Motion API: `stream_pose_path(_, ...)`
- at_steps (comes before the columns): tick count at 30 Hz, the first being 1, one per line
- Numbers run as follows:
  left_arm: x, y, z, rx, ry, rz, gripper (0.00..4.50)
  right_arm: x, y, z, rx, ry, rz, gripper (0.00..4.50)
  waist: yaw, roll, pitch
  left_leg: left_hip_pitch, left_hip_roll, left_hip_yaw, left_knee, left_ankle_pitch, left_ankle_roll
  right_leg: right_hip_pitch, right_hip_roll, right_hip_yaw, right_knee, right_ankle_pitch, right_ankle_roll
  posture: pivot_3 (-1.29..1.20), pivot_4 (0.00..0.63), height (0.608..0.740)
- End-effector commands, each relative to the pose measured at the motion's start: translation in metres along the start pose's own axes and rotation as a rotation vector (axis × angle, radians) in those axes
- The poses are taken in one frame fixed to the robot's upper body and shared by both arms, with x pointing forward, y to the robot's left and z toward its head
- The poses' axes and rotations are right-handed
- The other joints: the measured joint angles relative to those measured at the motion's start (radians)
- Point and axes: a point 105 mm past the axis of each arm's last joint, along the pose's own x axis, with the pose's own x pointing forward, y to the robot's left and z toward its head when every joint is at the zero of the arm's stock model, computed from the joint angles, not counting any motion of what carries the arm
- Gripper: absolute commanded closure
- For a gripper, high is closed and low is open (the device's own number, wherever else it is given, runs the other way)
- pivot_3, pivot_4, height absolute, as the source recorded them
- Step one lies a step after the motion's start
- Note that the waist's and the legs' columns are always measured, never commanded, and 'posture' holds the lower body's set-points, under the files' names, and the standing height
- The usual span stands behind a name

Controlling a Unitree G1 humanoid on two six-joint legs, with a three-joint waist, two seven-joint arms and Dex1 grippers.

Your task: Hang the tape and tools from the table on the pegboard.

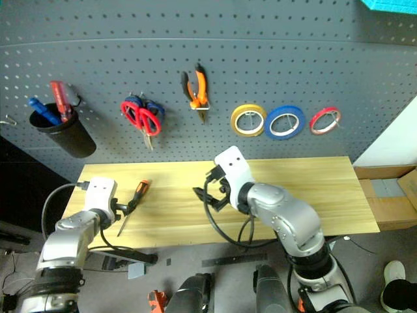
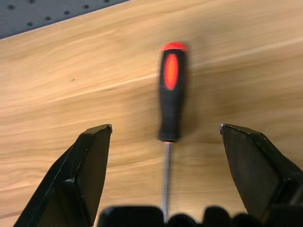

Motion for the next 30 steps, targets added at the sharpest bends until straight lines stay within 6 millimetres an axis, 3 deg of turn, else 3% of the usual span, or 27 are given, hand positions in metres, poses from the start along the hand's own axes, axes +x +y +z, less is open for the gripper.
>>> stream_pose_path(1,0.005,0.012,0.007,-0.014,-0.005,0.004,0.57,0.006,0.002,0.006,-0.013,0.0,-0.027,0.0,0.0,0.0,0.012,0.0,0.0,0.0,0.0,0.0,0.0,0.0,0.0,0.0,0.0,0.0,0.0,-0.08,0.364,0.74)
stream_pose_path(8,0.024,0.005,0.01,-0.043,0.032,-0.052,0.57,0.014,0.014,0.009,-0.078,0.022,0.001,0.0,-0.012,0.0,0.059,-0.002,0.001,0.001,-0.001,0.0,0.0,-0.004,0.001,0.0,0.001,0.0,0.0,-0.1,0.426,0.74)
stream_pose_path(15,0.042,-0.005,0.011,-0.1,0.061,-0.061,0.57,0.013,0.02,0.012,-0.108,0.024,0.017,0.0,-0.018,0.001,0.071,-0.012,0.002,0.002,0.0,-0.001,0.001,-0.013,0.0,0.0,0.0,0.0,0.0,-0.14,0.443,0.74)
stream_pose_path(18,0.044,-0.007,0.01,-0.103,0.063,-0.058,1.1,0.011,0.019,0.015,-0.133,0.019,0.008,0.0,-0.022,0.002,0.072,-0.011,0.002,0.003,0.0,-0.002,0.001,-0.013,0.0,0.0,0.0,0.0,0.0,-0.15,0.438,0.74)
stream_pose_path(25,0.029,0.002,-0.006,-0.129,0.08,-0.019,3.43,0.011,0.014,0.025,-0.156,-0.01,-0.004,0.0,-0.044,0.003,0.072,-0.011,0.003,0.003,0.0,-0.002,0.001,-0.013,0.0,0.0,0.0,0.0,0.0,-0.14,0.398,0.74)
stream_pose_path(28,0.019,0.007,-0.004,-0.156,0.038,0.018,3.47,0.011,0.012,0.031,-0.165,-0.032,-0.006,0.0,-0.052,0.003,0.072,-0.011,0.009,0.003,0.0,-0.002,0.0,-0.014,0.001,0.001,0.0,0.0,0.0,-0.14,0.379,0.74)
stream_pose_path(30,0.009,0.007,0.009,-0.151,-0.063,0.04,3.47,0.009,0.012,0.035,-0.174,-0.053,0.009,0.0,-0.052,0.002,0.072,-0.011,0.011,0.004,-0.001,-0.002,0.0,-0.014,0.002,0.0,0.0,0.0,0.0,-0.13,0.361,0.74)
